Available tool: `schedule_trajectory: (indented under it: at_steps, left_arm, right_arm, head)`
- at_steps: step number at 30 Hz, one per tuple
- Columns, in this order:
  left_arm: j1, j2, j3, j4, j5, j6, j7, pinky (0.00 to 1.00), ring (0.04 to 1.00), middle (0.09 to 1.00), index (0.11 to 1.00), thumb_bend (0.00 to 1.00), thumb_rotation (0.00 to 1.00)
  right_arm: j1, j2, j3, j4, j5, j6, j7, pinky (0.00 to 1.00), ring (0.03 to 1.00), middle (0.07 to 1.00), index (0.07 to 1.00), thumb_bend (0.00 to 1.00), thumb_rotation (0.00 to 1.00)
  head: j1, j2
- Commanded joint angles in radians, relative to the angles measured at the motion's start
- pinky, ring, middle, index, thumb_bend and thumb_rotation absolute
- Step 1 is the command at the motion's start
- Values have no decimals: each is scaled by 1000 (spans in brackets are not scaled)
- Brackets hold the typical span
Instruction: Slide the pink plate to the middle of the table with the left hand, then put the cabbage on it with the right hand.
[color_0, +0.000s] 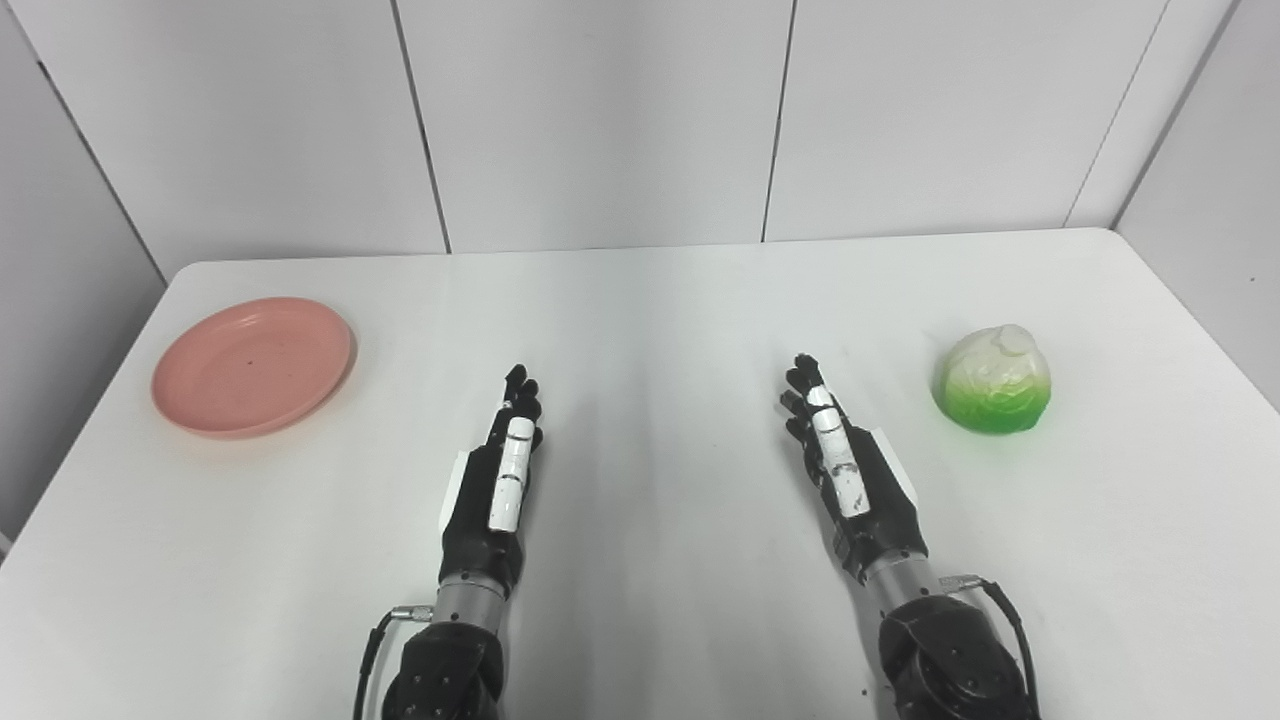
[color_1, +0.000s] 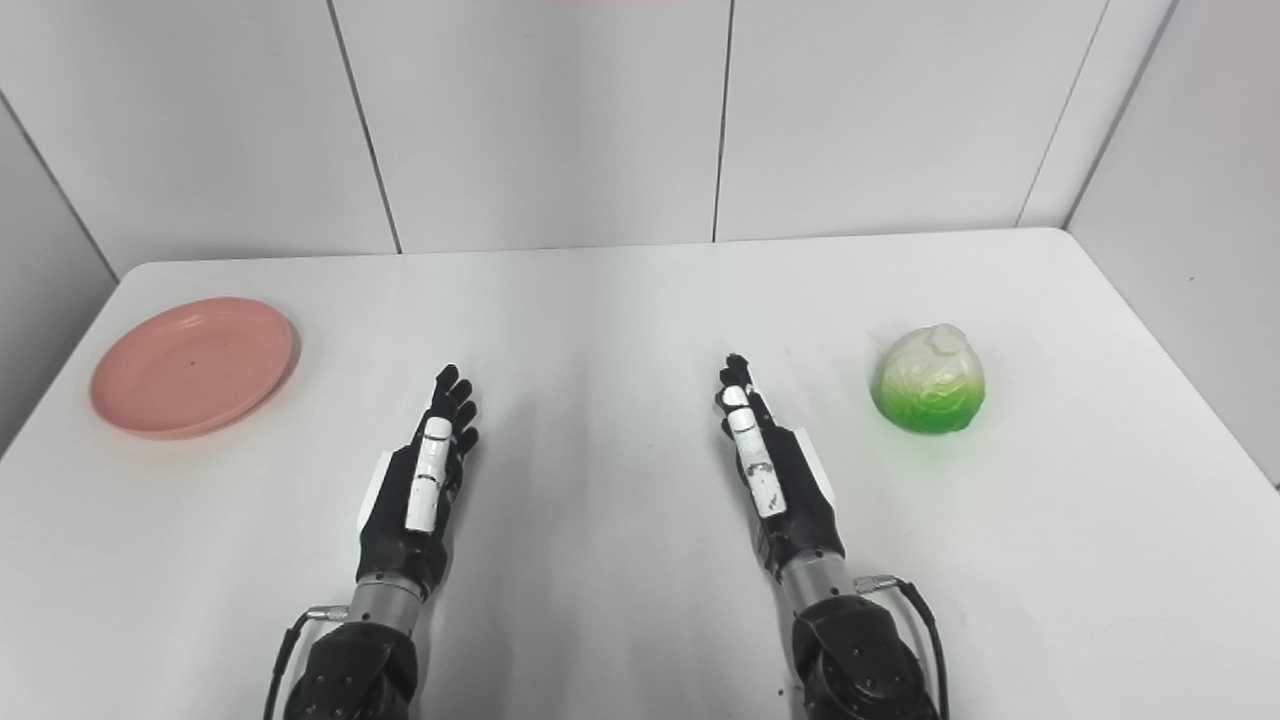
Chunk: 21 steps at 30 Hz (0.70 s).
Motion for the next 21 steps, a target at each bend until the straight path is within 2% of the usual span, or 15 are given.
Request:
schedule_trajectory:
  at_steps: [1,10,21]
  left_arm:
    - [-41,2,-4,-34,6,-8,-1,1000,1000,1000,1000,677,1000]
    - [-45,-1,-2,-39,-4,4,-4,1000,1000,1000,1000,651,1000]
    - [-46,-1,-2,-36,-4,1,-4,1000,1000,1000,1000,652,1000]
  right_arm:
    - [-34,8,-3,-39,1,6,-3,1000,972,979,982,599,1000]
    - [-34,16,-11,-45,3,11,-11,995,960,968,968,624,973]
    - [-36,2,-2,-45,-1,14,2,1000,971,982,985,628,1000]
  head:
    - [1,1]
    - [2,2]
    - [2,2]
